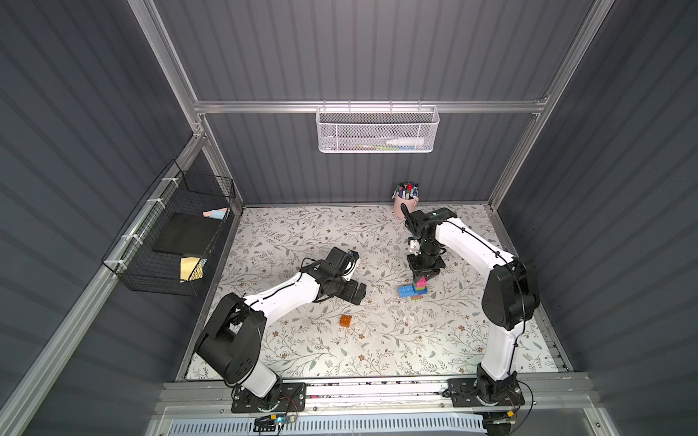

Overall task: Assemble the number 4 with lego
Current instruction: Assemble the lego brick with the lego brick.

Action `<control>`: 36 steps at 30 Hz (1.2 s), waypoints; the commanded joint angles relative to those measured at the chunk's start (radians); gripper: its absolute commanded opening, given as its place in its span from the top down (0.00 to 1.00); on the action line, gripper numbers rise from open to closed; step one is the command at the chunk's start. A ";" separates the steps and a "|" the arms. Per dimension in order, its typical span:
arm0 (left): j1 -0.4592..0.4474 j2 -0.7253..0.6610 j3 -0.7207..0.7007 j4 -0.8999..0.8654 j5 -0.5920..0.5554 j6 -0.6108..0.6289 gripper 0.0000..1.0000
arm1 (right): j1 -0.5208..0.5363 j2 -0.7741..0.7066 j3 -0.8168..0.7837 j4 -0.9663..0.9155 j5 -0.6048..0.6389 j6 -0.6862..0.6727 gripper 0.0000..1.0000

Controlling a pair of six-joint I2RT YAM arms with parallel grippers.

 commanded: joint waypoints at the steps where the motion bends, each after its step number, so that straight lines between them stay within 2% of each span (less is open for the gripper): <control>1: 0.000 0.002 -0.006 -0.016 -0.006 0.013 0.01 | 0.003 0.055 -0.089 0.044 0.038 0.039 0.73; 10: 0.000 0.009 0.012 -0.024 -0.006 0.018 0.01 | 0.000 0.041 -0.143 0.084 0.010 0.101 0.71; 21: 0.000 -0.008 0.017 -0.040 -0.019 0.030 0.00 | -0.006 0.025 -0.091 0.071 0.013 0.118 0.59; 24: 0.000 -0.011 0.013 -0.041 -0.021 0.031 0.00 | -0.010 0.022 -0.091 0.073 0.016 0.120 0.60; 36: 0.000 -0.021 0.011 -0.044 -0.028 0.029 0.01 | -0.011 0.000 -0.066 0.085 -0.018 0.116 0.40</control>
